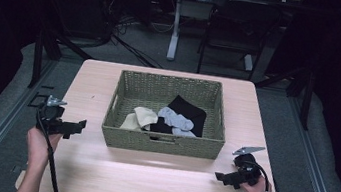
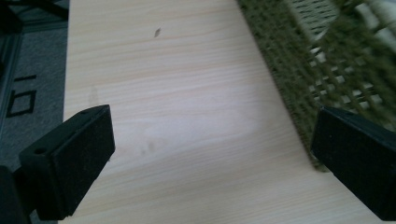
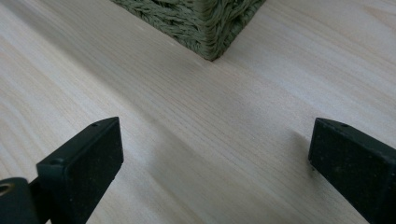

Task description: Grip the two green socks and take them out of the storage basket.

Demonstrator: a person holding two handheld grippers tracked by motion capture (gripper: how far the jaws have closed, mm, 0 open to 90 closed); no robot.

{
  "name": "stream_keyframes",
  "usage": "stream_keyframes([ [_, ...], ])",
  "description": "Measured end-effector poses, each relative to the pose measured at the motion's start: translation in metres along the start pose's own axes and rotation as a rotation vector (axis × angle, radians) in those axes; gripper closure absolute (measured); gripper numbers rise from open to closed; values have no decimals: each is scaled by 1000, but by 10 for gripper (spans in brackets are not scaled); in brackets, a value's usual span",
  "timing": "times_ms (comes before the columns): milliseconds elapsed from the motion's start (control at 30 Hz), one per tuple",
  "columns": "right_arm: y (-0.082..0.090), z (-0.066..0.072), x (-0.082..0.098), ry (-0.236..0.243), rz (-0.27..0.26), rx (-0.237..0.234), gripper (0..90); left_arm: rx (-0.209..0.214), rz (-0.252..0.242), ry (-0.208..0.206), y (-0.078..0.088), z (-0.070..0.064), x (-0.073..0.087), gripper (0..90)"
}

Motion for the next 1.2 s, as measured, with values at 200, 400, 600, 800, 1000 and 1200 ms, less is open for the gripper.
stream_keyframes([
  [200,-4,4,0,13,16,0,26,54,0,-49,10,-17,-32,1],
  [400,-4,1,-1,-2,9,-1,26,79,3,-72,10,-27,-51,1],
  [600,-4,2,-1,0,12,-7,26,136,24,-118,6,-48,-75,1],
  [800,-4,2,-1,1,6,8,26,168,34,-145,3,-60,-91,1],
  [1000,-5,4,-2,13,17,-14,26,214,72,-192,-7,-77,-113,2],
  [1200,-3,3,0,16,15,-2,26,244,92,-243,-20,-97,-130,4],
])
Point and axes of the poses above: each handheld gripper's, and its own axes: y roughly backward along the jaws, x roughly out of its underside, z roughly to its left, the point moved 9 cm from there along -y, roughly forward along the jaws, and after that the axes turned 6 degrees about -y, right-handed, at the moved point
